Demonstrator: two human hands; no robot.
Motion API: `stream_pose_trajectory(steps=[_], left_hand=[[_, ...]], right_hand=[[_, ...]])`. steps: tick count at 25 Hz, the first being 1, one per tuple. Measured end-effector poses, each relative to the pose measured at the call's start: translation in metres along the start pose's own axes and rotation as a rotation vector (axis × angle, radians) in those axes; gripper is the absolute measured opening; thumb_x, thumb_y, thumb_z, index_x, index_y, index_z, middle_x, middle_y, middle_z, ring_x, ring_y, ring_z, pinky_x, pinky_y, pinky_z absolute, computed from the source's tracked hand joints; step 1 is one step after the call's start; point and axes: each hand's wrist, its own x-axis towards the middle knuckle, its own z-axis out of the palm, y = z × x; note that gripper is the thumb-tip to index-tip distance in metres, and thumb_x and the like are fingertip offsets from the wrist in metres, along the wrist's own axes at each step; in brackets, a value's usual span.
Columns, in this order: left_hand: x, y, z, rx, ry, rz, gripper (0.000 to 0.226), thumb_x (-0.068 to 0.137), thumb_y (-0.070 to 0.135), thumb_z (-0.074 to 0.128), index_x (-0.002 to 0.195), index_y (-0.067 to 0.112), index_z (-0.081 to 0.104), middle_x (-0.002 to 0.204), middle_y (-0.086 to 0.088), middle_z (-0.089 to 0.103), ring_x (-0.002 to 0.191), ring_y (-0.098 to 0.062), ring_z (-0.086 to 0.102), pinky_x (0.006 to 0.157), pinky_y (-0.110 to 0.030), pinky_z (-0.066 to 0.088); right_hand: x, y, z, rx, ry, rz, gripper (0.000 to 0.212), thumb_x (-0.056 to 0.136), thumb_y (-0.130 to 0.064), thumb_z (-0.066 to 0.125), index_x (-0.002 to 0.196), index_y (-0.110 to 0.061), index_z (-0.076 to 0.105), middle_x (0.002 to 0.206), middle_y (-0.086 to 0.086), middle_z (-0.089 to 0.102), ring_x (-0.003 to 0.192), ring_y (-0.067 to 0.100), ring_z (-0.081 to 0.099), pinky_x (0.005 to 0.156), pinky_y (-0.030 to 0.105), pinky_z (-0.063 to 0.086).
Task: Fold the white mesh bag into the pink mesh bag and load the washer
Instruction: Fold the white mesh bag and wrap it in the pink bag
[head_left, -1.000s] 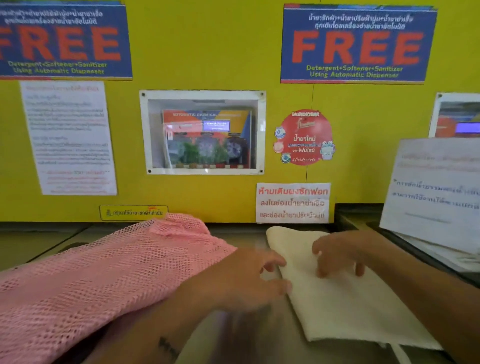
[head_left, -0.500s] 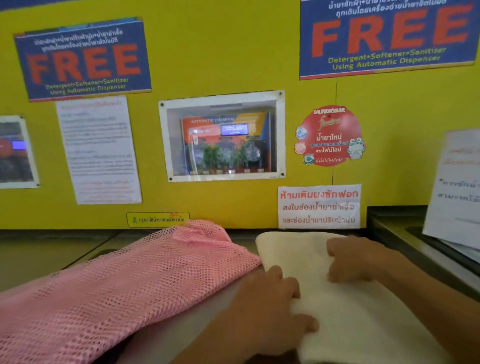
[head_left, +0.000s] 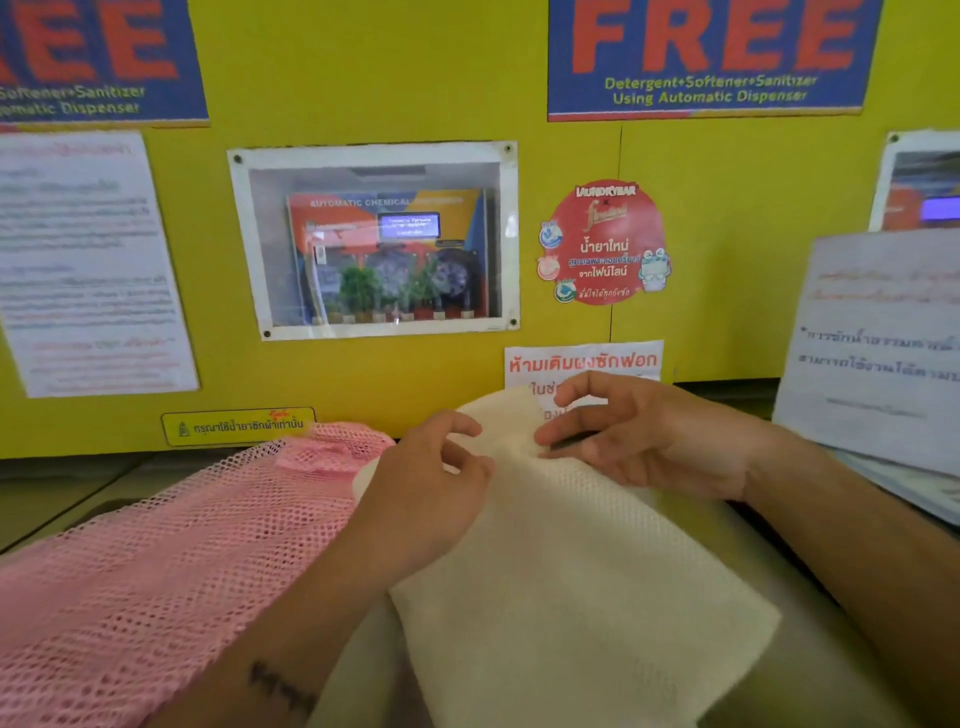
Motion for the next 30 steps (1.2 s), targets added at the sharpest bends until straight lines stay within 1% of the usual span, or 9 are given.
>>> stream_pose_trajectory(steps=[3,8,12,16,19,22,25,28,30], left_hand=[[0.005,-0.003,0.001,-0.073,-0.033,-0.027,0.031,0.091,0.028,0.059,0.12,0.037,0.053,0.096,0.005,0.067,0.085,-0.014,0.069,0.078,-0.041,0.059],[0.003,-0.011,0.002,-0.042,-0.114,-0.116,0.032,0.092,0.036,0.058,0.124,0.035,0.052,0.097,0.006,0.068,0.092,-0.013,0.067,0.09,-0.044,0.055],[0.001,-0.01,0.0,0.012,-0.212,-0.18,0.039,0.079,0.063,0.061,0.104,0.034,0.059,0.098,0.009,0.066,0.089,-0.009,0.064,0.08,-0.034,0.055],[-0.002,-0.009,0.009,0.075,-0.18,-0.155,0.036,0.078,0.042,0.074,0.108,0.034,0.057,0.096,0.009,0.061,0.086,-0.005,0.059,0.068,-0.024,0.043],[-0.001,-0.009,0.01,0.064,-0.129,-0.137,0.038,0.077,0.028,0.077,0.109,0.034,0.057,0.092,0.007,0.063,0.083,-0.009,0.062,0.067,-0.026,0.045],[-0.001,-0.01,0.004,0.06,-0.057,-0.083,0.037,0.08,0.019,0.075,0.109,0.032,0.057,0.091,0.006,0.064,0.082,-0.012,0.064,0.071,-0.031,0.05],[-0.001,-0.012,-0.01,0.085,-0.009,-0.005,0.043,0.084,0.012,0.068,0.115,0.036,0.051,0.096,0.006,0.061,0.084,-0.017,0.065,0.074,-0.035,0.053],[-0.006,-0.01,-0.032,0.106,-0.016,0.101,0.061,0.088,0.005,0.061,0.124,0.05,0.042,0.1,0.007,0.056,0.081,-0.019,0.067,0.069,-0.037,0.056],[-0.012,-0.006,-0.05,0.153,-0.023,0.171,0.075,0.089,0.0,0.054,0.129,0.061,0.036,0.102,0.009,0.057,0.076,-0.021,0.067,0.064,-0.034,0.056]], right_hand=[[-0.001,0.015,0.02,0.13,-0.067,-0.025,0.055,0.065,0.013,0.067,0.11,-0.014,0.051,0.116,0.017,0.064,0.113,0.036,0.065,0.082,0.04,0.051],[0.019,0.042,0.045,0.167,0.276,-0.113,0.056,0.07,0.026,0.05,0.111,-0.013,0.051,0.111,0.021,0.058,0.106,0.034,0.069,0.085,0.045,0.038],[0.022,0.037,0.045,0.136,0.325,-0.148,0.053,0.079,0.028,0.042,0.11,-0.014,0.05,0.105,0.016,0.058,0.106,0.028,0.068,0.078,0.038,0.052],[0.026,0.043,0.047,0.133,0.317,-0.207,0.054,0.074,0.029,0.042,0.103,-0.015,0.05,0.105,0.016,0.055,0.103,0.028,0.065,0.079,0.045,0.053],[0.025,0.043,0.043,-0.052,0.375,-0.313,0.052,0.067,0.029,0.052,0.098,-0.013,0.05,0.097,0.012,0.055,0.09,0.024,0.061,0.081,0.046,0.058],[0.025,0.056,0.034,-0.463,0.404,-0.348,0.042,0.077,0.024,0.049,0.094,-0.014,0.052,0.089,0.008,0.058,0.084,0.022,0.059,0.076,0.039,0.056],[0.03,0.072,0.033,-0.762,0.256,-0.251,0.025,0.084,0.002,0.06,0.099,-0.018,0.061,0.096,0.001,0.067,0.088,0.015,0.063,0.079,0.033,0.053],[0.034,0.081,0.036,-0.997,0.036,-0.156,0.013,0.087,-0.026,0.067,0.088,-0.037,0.061,0.088,-0.023,0.065,0.082,-0.004,0.06,0.077,0.018,0.048],[0.04,0.088,0.037,-1.181,-0.004,-0.123,0.018,0.085,-0.044,0.064,0.102,-0.042,0.059,0.105,-0.022,0.061,0.098,0.0,0.057,0.091,0.03,0.047]])
